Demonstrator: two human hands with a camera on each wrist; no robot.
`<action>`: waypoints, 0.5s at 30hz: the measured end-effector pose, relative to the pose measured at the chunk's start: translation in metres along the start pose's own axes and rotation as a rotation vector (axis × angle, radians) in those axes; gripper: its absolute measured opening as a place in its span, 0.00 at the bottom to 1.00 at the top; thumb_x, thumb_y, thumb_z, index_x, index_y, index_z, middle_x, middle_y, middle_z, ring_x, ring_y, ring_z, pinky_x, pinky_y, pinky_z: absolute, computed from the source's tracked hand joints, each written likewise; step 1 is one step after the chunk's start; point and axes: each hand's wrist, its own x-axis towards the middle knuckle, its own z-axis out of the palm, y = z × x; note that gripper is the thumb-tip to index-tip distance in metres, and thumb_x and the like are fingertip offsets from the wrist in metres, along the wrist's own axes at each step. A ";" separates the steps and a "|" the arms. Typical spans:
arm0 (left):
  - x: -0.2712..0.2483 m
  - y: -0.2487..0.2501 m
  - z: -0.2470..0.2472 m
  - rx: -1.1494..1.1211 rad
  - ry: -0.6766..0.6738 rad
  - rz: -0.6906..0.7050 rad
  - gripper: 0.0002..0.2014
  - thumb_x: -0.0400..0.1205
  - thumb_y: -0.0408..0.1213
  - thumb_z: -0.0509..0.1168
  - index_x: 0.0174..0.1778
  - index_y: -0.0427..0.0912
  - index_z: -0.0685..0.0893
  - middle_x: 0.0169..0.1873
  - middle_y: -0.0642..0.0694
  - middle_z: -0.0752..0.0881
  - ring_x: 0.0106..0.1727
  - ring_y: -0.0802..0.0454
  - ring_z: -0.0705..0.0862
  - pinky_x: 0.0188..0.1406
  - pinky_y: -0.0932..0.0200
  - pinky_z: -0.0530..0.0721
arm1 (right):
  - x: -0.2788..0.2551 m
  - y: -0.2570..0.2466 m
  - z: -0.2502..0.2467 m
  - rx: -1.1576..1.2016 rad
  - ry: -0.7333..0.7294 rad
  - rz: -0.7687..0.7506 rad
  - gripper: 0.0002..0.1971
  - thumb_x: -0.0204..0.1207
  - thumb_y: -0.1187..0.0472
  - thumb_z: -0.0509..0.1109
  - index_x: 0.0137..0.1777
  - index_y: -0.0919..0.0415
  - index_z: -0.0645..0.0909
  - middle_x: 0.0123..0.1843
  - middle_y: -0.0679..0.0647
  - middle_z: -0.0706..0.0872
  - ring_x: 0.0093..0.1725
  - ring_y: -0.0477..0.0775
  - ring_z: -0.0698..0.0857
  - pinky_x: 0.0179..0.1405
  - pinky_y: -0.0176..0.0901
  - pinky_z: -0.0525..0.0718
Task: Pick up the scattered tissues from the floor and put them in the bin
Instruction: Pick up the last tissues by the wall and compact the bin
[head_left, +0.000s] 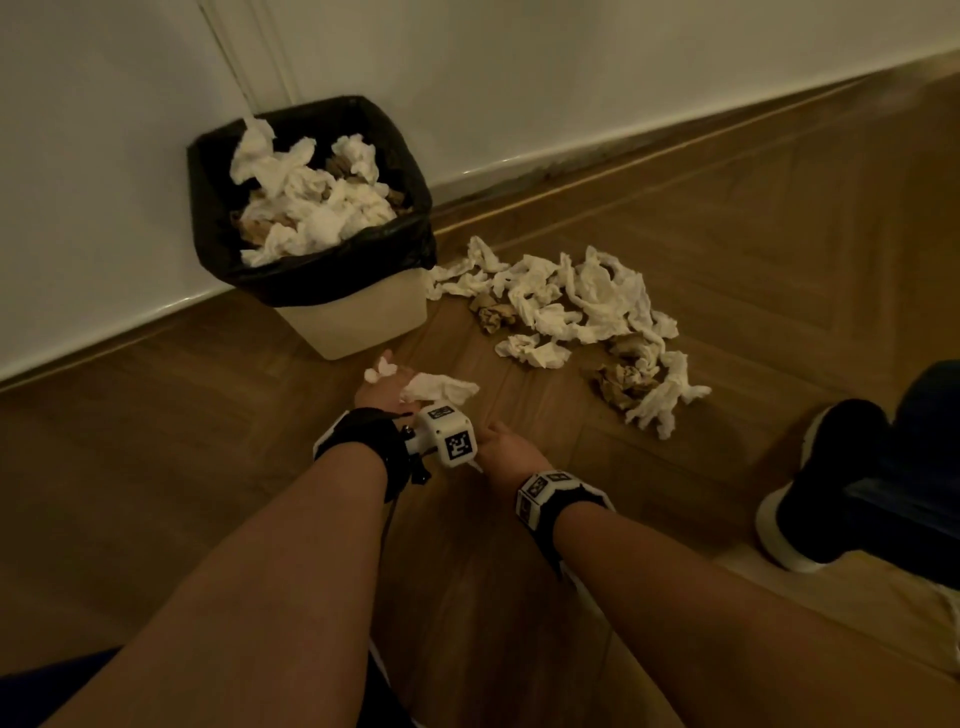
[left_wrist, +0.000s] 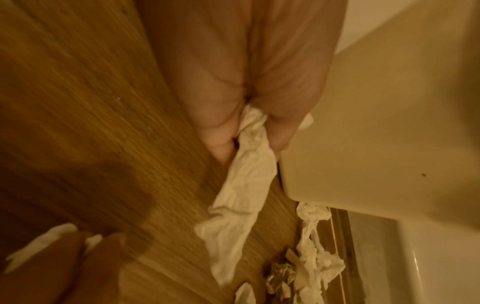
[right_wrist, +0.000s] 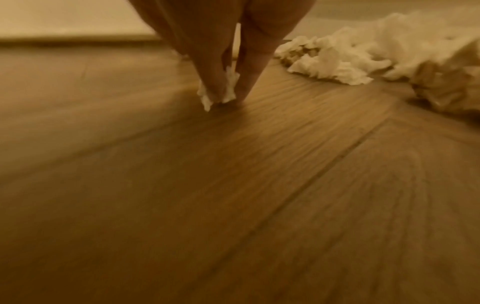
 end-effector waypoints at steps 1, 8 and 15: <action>0.000 0.000 -0.001 -0.006 -0.001 -0.011 0.25 0.83 0.38 0.63 0.77 0.39 0.68 0.72 0.36 0.74 0.69 0.40 0.77 0.52 0.59 0.76 | 0.000 0.001 -0.005 0.002 -0.009 0.017 0.18 0.84 0.62 0.56 0.72 0.62 0.74 0.74 0.57 0.71 0.70 0.60 0.70 0.67 0.48 0.72; -0.020 0.000 0.011 0.079 -0.091 -0.060 0.18 0.87 0.31 0.50 0.31 0.41 0.75 0.30 0.44 0.82 0.28 0.53 0.75 0.22 0.67 0.76 | -0.012 0.025 -0.028 0.205 -0.072 0.326 0.17 0.83 0.65 0.57 0.69 0.66 0.76 0.66 0.64 0.81 0.66 0.62 0.79 0.65 0.47 0.76; -0.060 0.033 0.024 0.046 -0.244 0.123 0.19 0.87 0.40 0.47 0.69 0.39 0.73 0.61 0.43 0.79 0.51 0.48 0.79 0.33 0.60 0.69 | -0.038 0.046 -0.037 0.155 -0.070 0.454 0.15 0.83 0.63 0.58 0.64 0.67 0.80 0.66 0.63 0.81 0.65 0.62 0.80 0.63 0.47 0.77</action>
